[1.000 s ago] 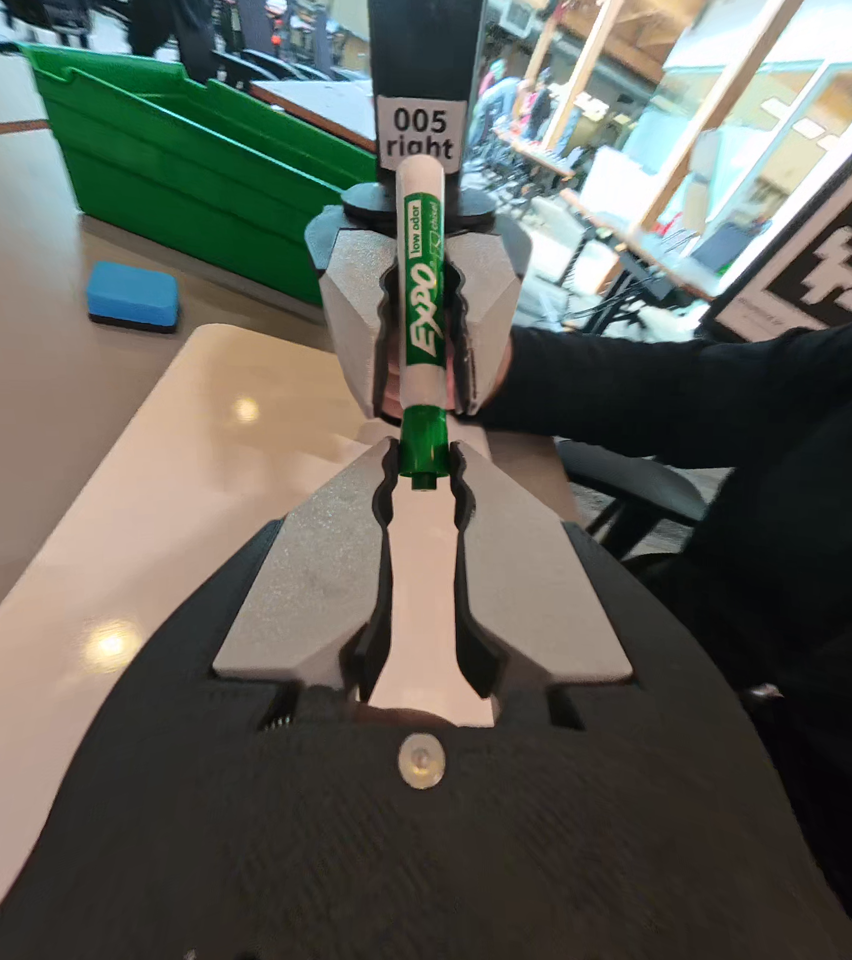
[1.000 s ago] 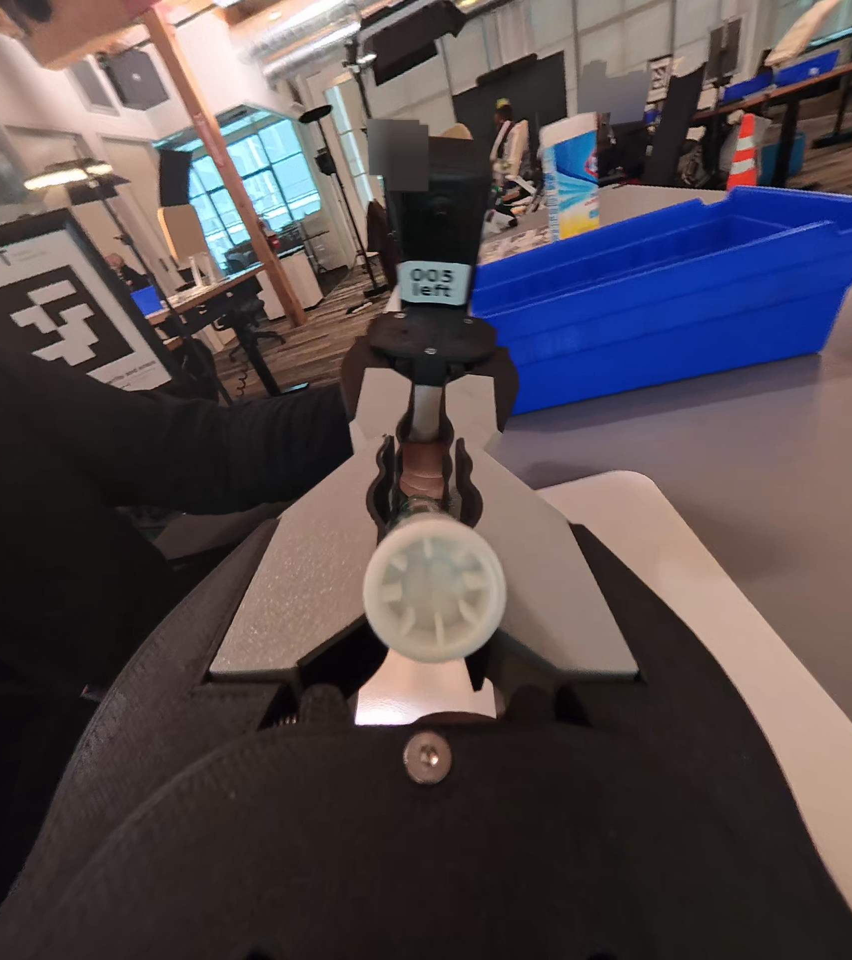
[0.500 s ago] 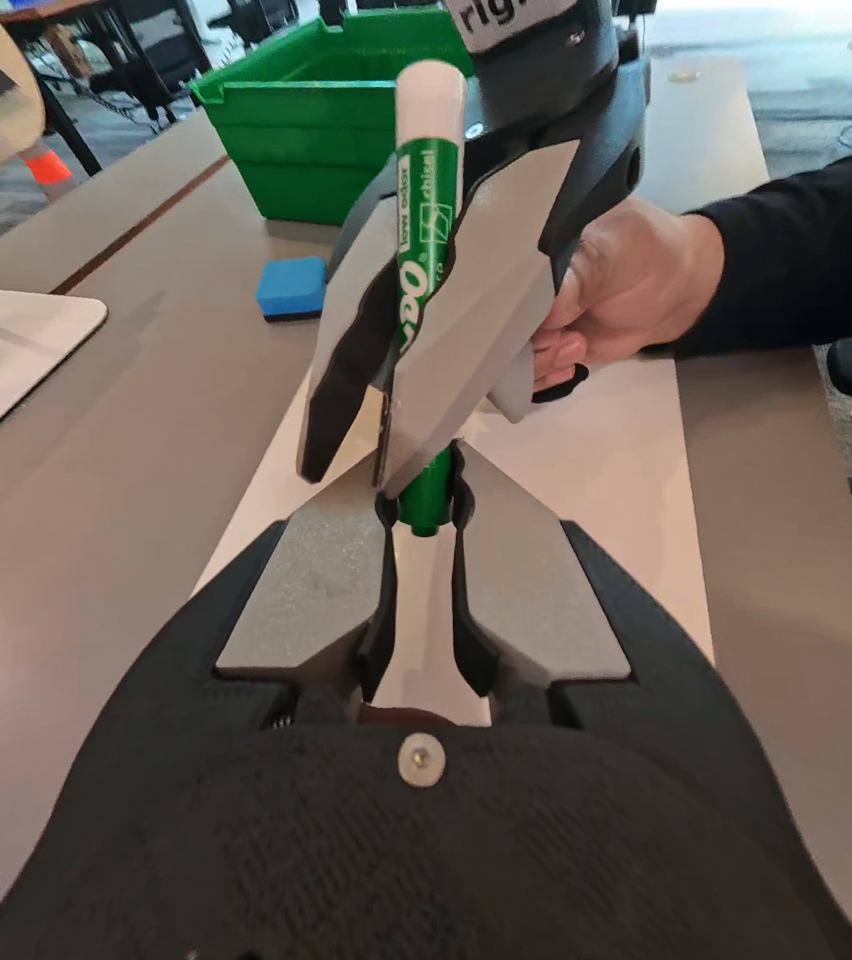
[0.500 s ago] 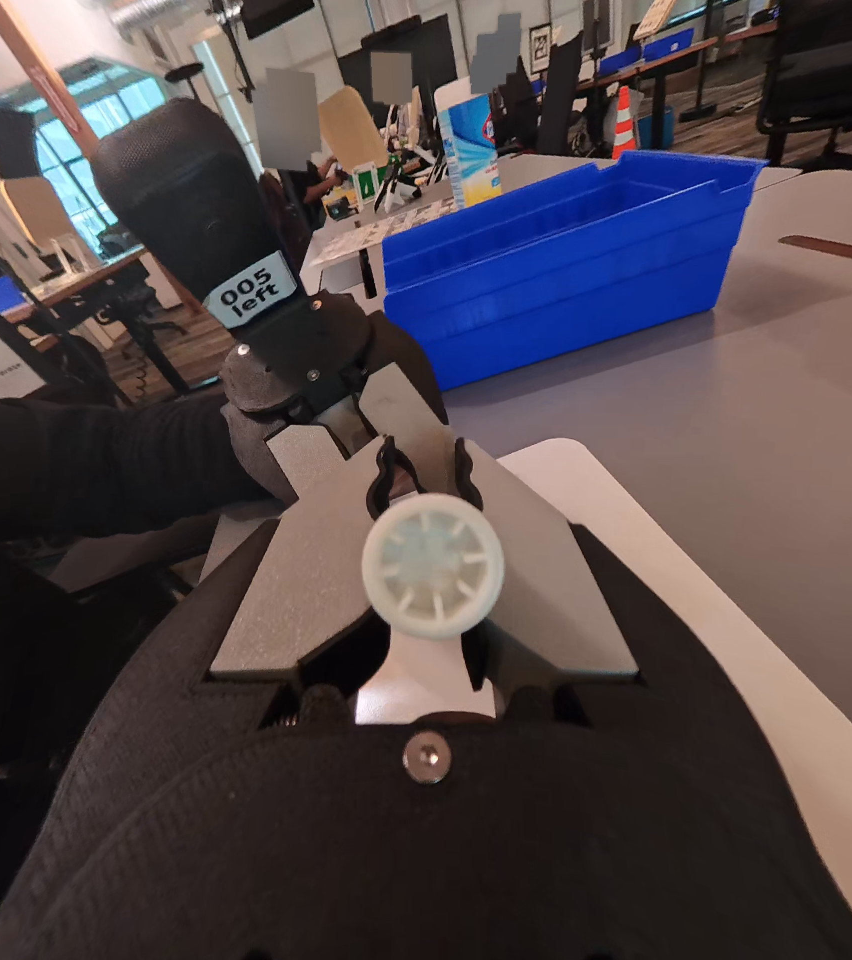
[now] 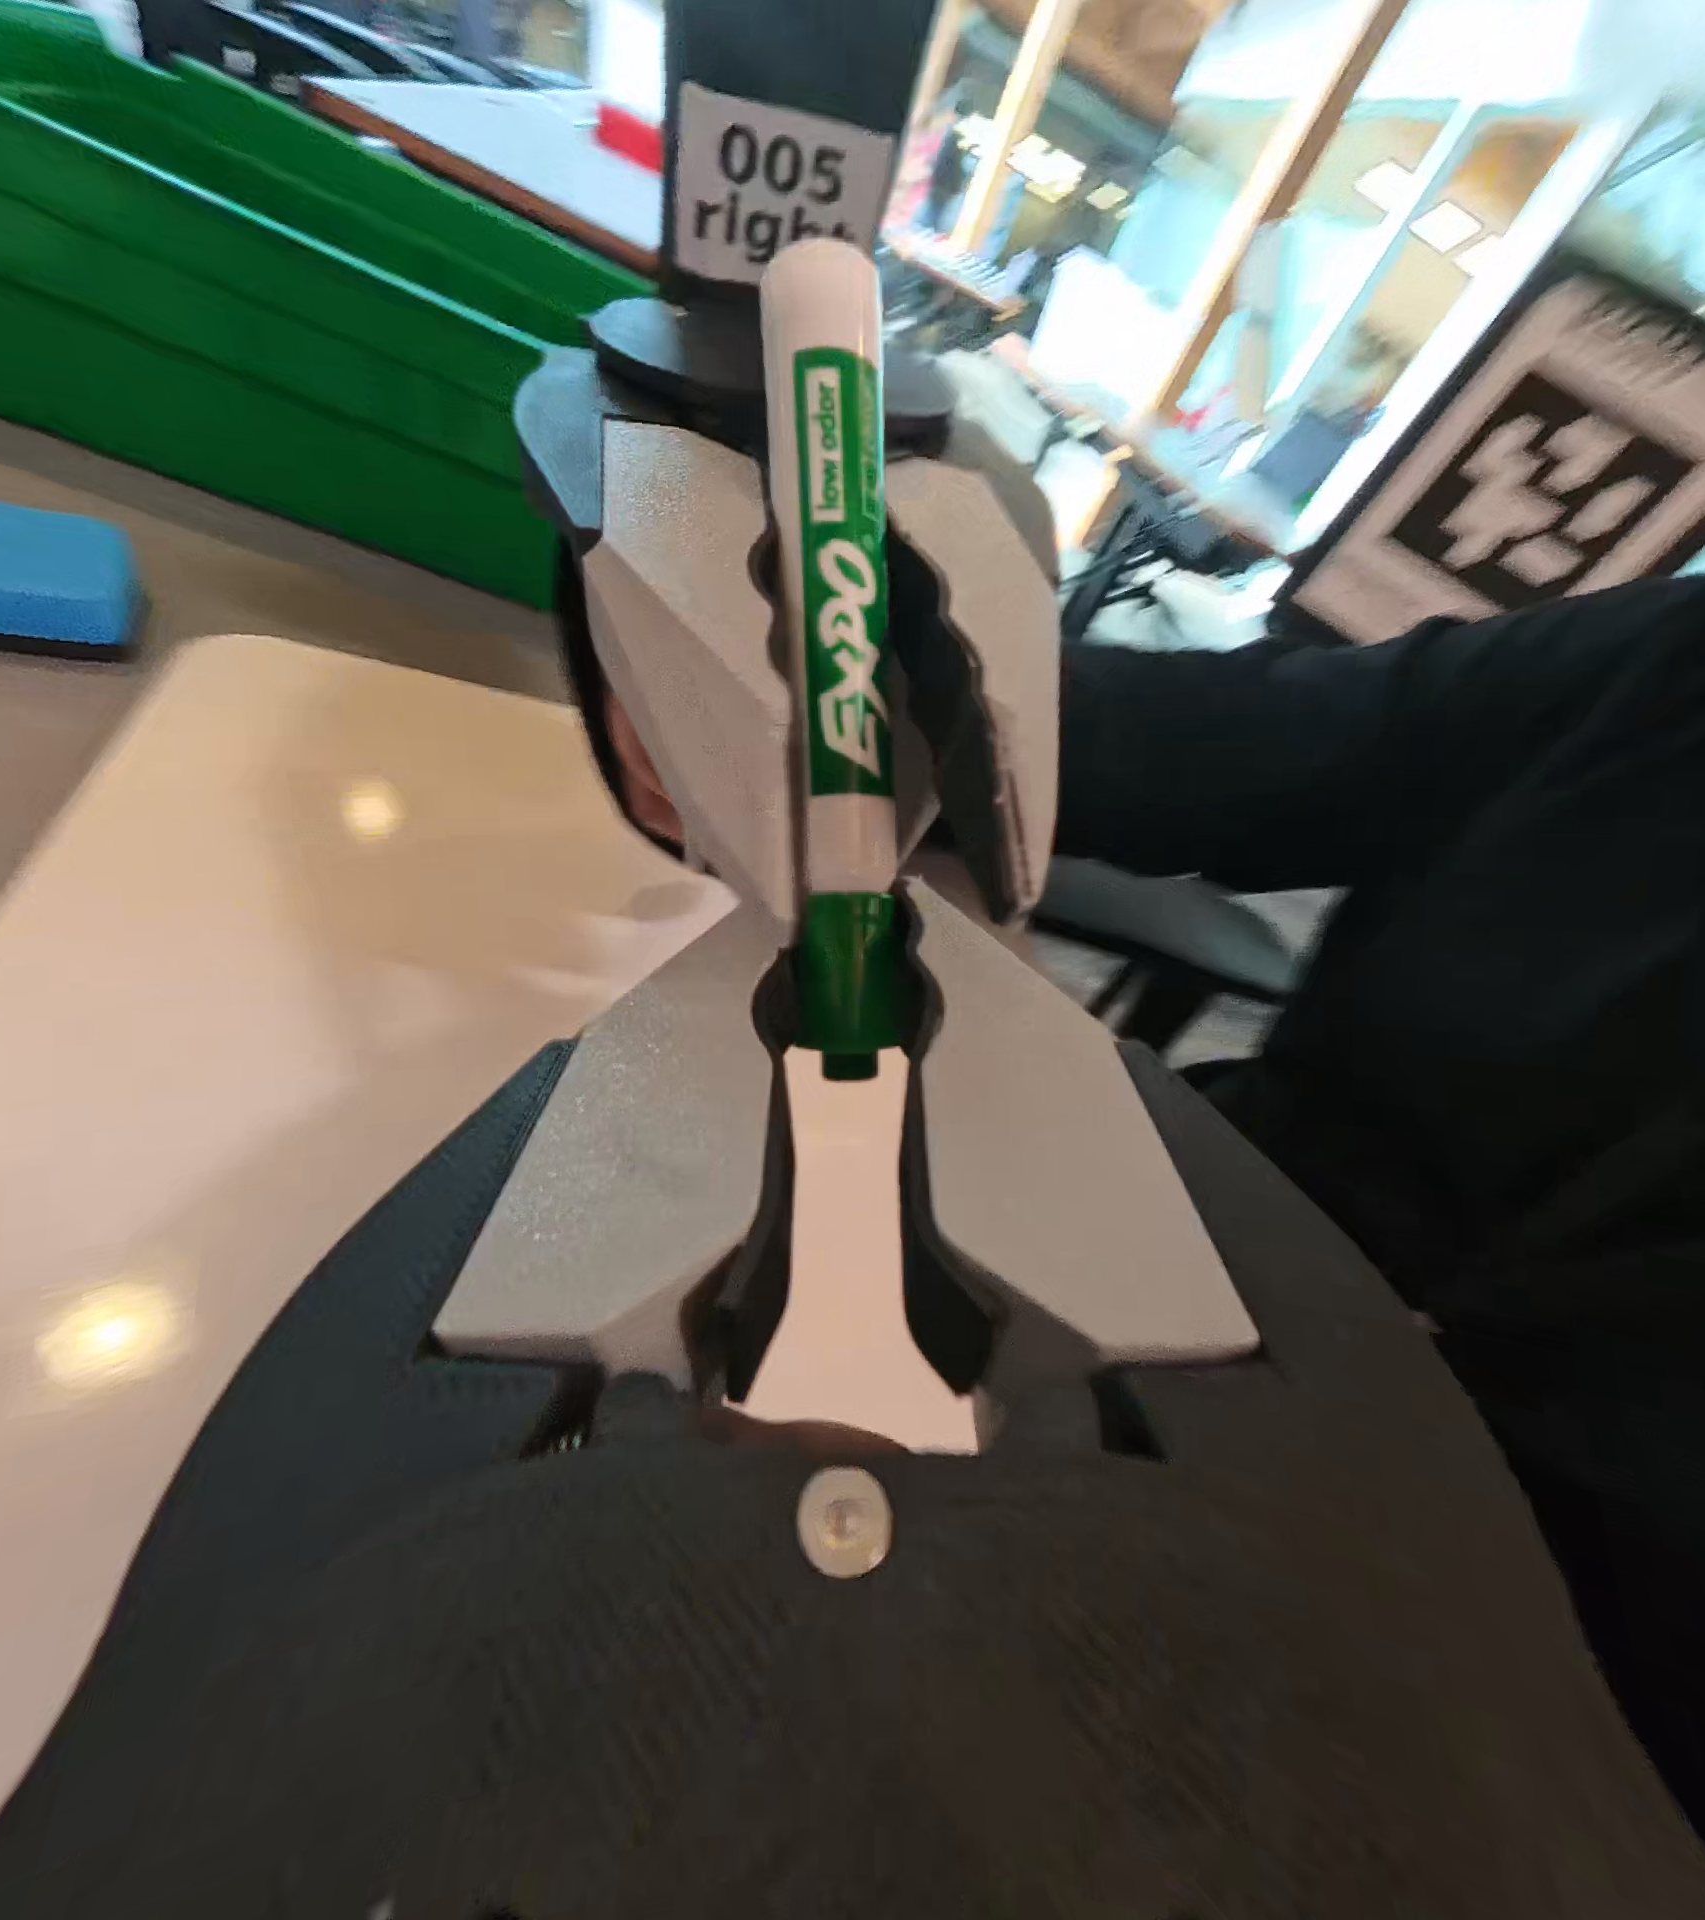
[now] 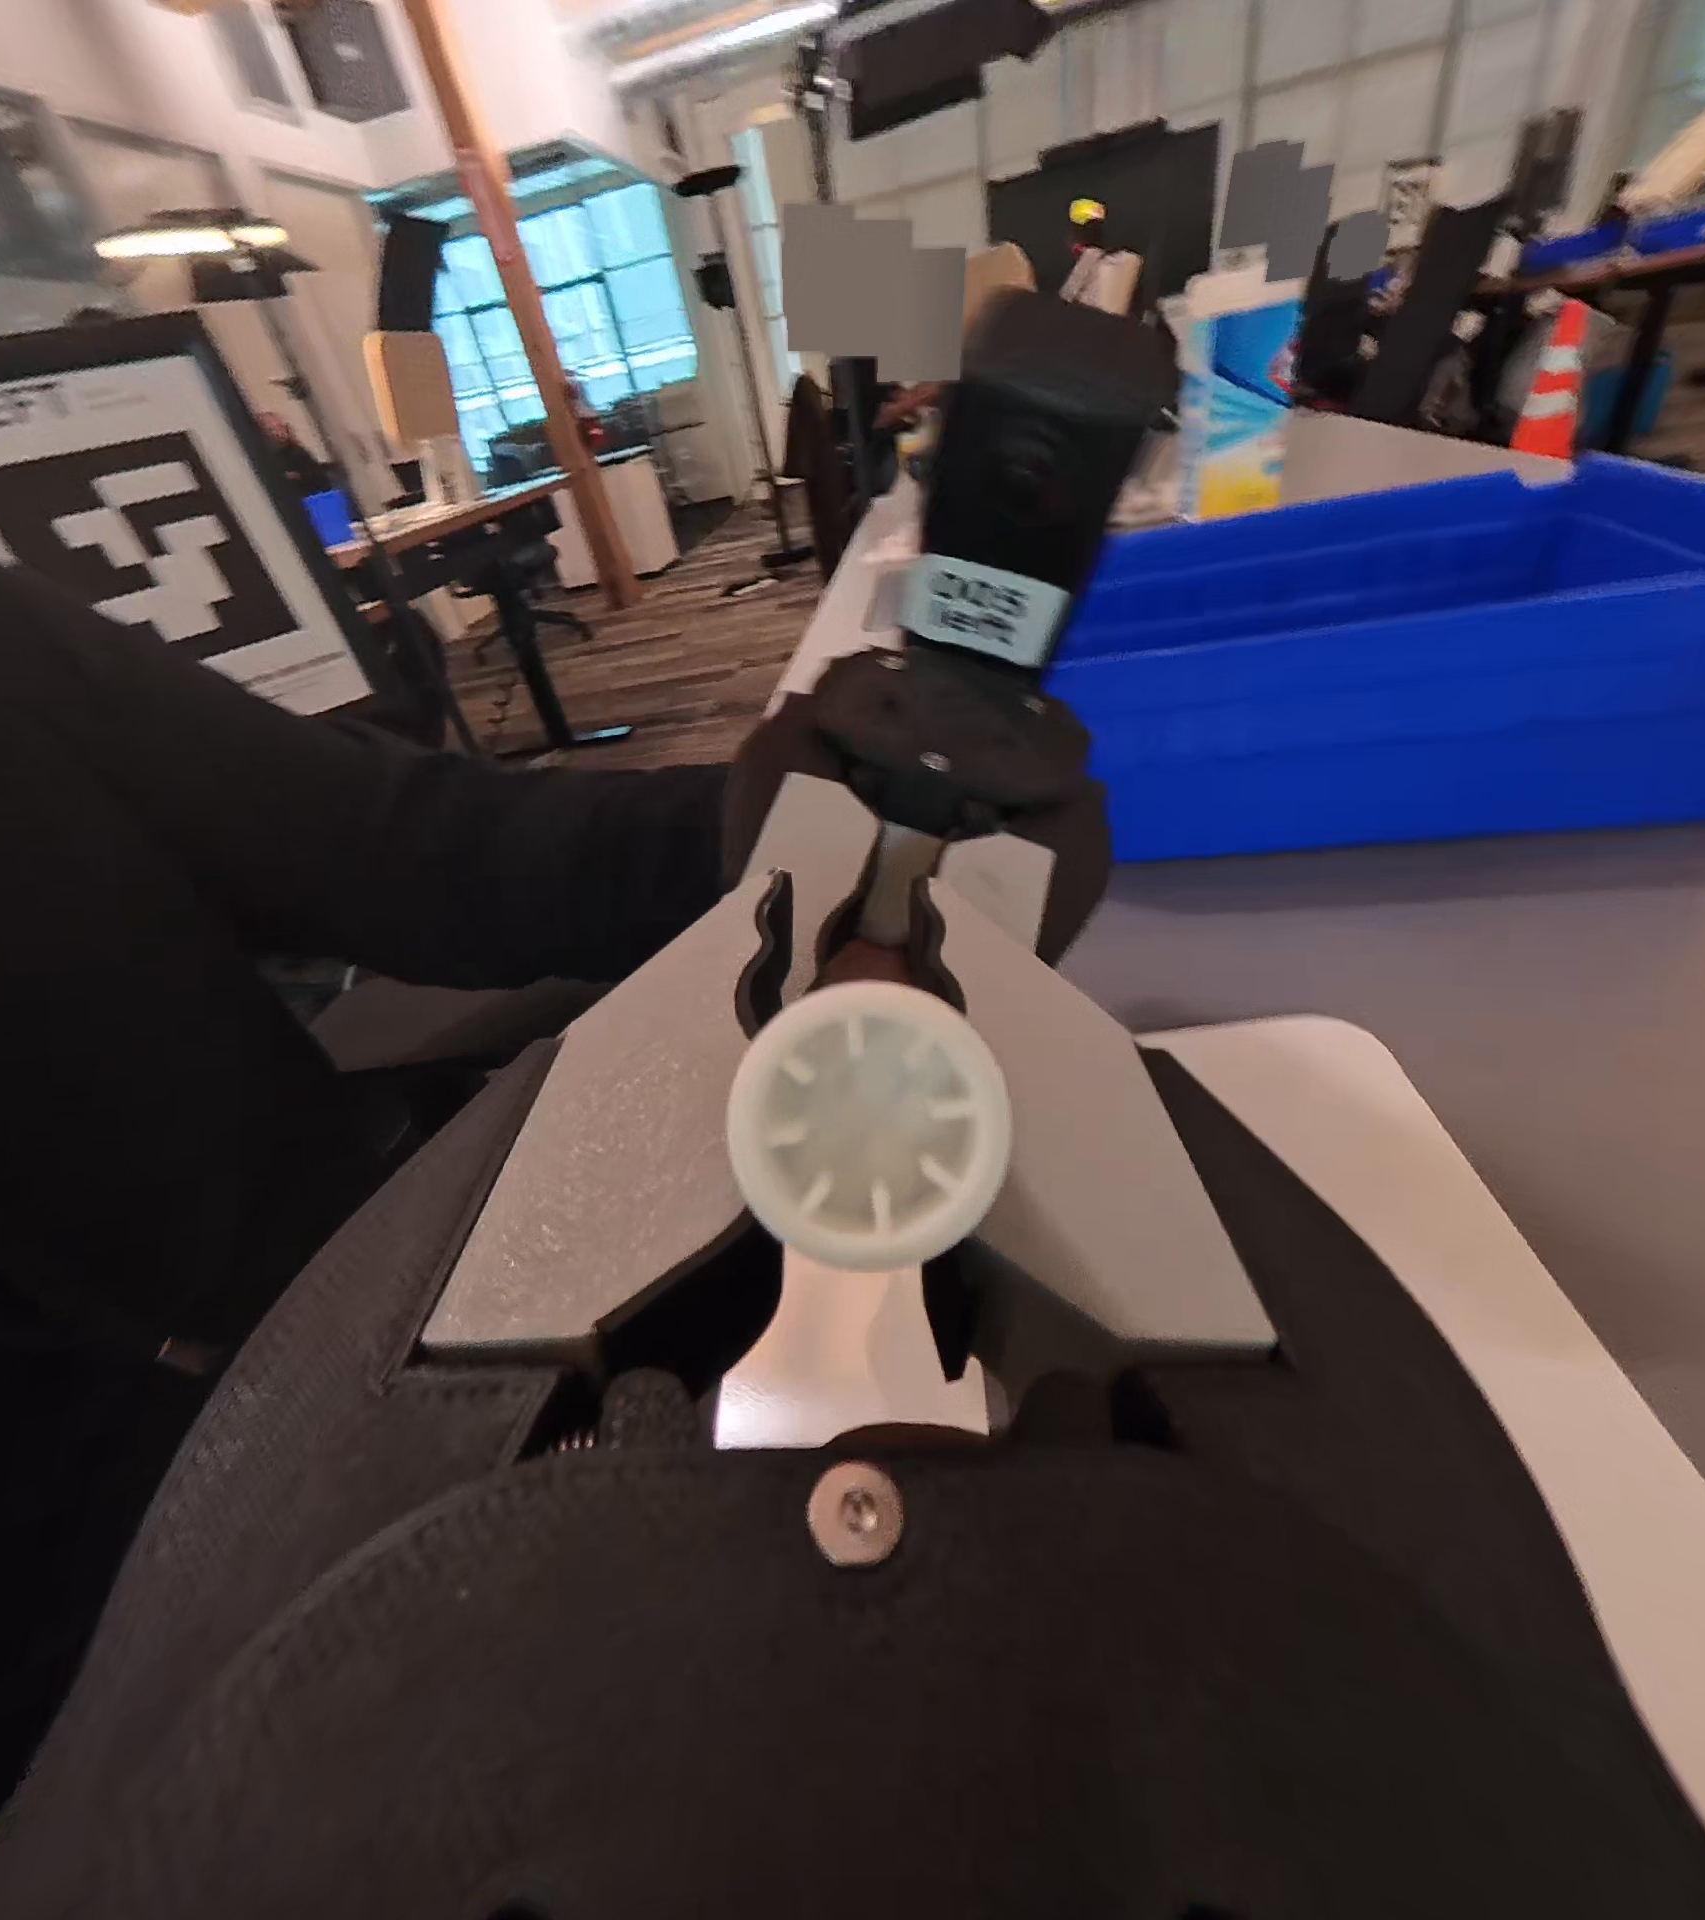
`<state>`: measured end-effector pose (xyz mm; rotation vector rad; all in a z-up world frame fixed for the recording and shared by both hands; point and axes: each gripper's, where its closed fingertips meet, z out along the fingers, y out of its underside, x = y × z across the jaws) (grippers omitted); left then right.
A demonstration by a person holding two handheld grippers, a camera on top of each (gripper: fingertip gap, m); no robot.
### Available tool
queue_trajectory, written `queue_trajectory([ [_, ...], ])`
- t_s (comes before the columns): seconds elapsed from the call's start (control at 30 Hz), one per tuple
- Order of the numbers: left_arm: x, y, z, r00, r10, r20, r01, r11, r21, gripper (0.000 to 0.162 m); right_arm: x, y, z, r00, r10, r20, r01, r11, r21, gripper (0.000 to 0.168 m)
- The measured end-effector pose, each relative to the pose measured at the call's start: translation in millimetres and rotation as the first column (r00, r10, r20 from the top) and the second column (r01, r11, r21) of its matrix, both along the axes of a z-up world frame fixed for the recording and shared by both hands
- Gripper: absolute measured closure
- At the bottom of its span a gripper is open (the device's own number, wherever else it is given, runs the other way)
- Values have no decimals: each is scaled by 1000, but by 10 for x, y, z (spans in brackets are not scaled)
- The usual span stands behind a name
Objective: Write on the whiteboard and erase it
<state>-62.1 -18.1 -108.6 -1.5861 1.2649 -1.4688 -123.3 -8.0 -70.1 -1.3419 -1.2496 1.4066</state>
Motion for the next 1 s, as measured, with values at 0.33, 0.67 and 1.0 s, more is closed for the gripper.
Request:
queue_trajectory([
  [0.33,-85,863,-229,742,665,-87,-301,446,843,150,106,674,-261,956,-289,57,290,889,-354,149],
  [0.67,26,264,-111,953,264,-152,-206,926,315,150,63,234,-52,993,-117,5,117,992,-47,148],
  [1.0,-15,221,-115,975,197,-104,-166,955,247,150,-4,182,-43,996,-84,-2,83,994,-75,148],
])
